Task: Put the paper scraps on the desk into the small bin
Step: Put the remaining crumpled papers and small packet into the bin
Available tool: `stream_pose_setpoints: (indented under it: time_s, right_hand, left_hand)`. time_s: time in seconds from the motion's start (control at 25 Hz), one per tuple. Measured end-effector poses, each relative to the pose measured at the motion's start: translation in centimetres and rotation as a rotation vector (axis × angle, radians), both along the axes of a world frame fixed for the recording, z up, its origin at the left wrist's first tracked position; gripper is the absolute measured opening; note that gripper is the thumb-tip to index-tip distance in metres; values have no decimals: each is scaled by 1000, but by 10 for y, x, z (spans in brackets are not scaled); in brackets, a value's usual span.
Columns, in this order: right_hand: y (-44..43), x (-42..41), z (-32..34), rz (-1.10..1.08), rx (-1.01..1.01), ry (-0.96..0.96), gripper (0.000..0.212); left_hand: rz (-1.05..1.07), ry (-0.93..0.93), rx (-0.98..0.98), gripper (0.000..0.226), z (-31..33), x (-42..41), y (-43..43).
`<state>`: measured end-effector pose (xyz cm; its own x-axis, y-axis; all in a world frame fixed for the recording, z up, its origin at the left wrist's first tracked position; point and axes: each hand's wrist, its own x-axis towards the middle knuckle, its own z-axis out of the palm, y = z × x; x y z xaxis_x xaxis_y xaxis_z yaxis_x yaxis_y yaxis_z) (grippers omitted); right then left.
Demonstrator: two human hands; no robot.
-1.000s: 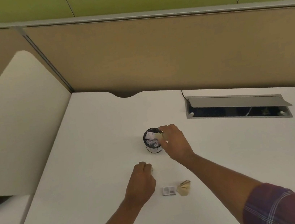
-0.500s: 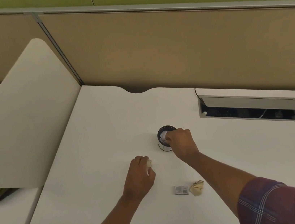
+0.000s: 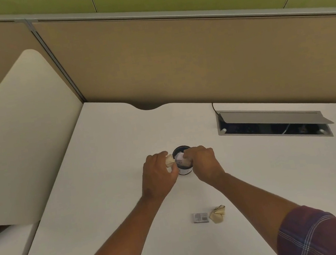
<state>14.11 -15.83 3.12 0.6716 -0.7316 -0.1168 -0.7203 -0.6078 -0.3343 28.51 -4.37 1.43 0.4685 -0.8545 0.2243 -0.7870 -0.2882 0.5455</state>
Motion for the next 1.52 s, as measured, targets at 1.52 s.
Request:
stream_pose_setpoints:
  time_s: [1.52]
  right_hand:
    - [111,-142,-59,48,178,293,50]
  left_hand:
    - [-470,-11,471,80,-63,-79,86]
